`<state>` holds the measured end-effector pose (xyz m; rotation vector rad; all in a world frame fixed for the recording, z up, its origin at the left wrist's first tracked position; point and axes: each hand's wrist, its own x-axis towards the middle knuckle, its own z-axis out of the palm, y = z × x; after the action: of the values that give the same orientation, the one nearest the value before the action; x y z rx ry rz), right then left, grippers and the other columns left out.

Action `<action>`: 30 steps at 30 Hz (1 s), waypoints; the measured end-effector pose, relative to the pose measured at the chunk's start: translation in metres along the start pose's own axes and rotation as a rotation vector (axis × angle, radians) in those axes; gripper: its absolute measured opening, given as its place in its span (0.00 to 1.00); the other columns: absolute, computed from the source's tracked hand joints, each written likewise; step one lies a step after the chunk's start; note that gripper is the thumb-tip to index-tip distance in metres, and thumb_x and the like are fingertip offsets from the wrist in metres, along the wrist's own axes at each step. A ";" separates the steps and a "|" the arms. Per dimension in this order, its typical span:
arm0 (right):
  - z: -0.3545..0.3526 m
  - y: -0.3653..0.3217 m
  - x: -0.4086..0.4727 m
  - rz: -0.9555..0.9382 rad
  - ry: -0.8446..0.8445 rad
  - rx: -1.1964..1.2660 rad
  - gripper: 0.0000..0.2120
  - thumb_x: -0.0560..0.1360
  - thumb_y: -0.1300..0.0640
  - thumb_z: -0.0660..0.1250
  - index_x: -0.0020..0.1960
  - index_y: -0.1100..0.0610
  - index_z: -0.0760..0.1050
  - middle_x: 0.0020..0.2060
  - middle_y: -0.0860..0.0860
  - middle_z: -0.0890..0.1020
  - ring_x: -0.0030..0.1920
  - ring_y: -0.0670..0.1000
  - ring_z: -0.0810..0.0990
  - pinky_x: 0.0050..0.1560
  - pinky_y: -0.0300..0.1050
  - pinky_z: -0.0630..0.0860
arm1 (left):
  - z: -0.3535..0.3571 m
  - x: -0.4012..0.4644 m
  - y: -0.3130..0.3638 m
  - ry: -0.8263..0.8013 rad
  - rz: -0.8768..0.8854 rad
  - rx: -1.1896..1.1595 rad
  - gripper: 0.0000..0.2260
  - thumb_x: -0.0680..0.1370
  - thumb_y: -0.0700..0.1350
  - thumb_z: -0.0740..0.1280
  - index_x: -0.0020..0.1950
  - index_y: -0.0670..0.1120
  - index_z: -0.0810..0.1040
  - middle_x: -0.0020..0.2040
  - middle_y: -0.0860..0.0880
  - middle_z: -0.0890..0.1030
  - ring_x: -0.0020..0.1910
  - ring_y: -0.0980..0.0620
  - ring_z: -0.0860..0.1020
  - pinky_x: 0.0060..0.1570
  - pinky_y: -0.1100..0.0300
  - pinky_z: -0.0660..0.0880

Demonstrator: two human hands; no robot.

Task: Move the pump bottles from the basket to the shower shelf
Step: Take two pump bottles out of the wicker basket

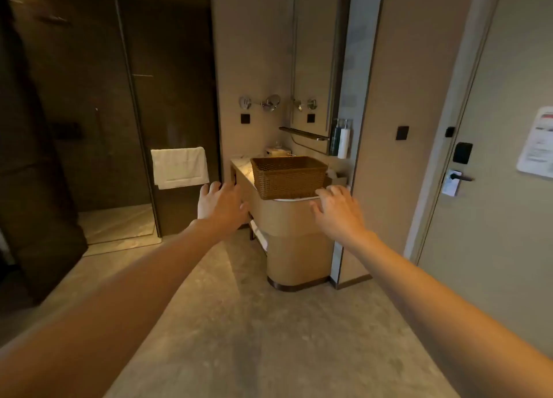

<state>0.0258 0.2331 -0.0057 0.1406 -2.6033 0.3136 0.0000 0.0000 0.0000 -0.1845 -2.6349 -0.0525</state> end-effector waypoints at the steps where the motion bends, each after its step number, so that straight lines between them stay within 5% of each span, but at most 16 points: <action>1: 0.006 0.002 0.008 0.001 0.007 0.008 0.19 0.79 0.50 0.55 0.66 0.58 0.70 0.65 0.57 0.73 0.69 0.58 0.65 0.67 0.57 0.65 | 0.005 0.007 -0.001 -0.010 -0.006 -0.003 0.21 0.78 0.53 0.58 0.69 0.47 0.68 0.68 0.45 0.73 0.67 0.43 0.68 0.69 0.46 0.62; 30: 0.339 0.111 0.481 -0.003 -0.100 -0.042 0.18 0.79 0.50 0.56 0.65 0.56 0.71 0.63 0.55 0.74 0.66 0.55 0.68 0.67 0.55 0.67 | 0.333 0.483 -0.067 -0.099 0.075 -0.100 0.22 0.79 0.54 0.58 0.71 0.48 0.65 0.72 0.47 0.69 0.71 0.45 0.65 0.71 0.47 0.62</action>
<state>-0.5689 0.2373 -0.0721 0.1500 -2.7065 0.2571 -0.5869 0.0161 -0.0607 -0.3278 -2.7228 -0.1529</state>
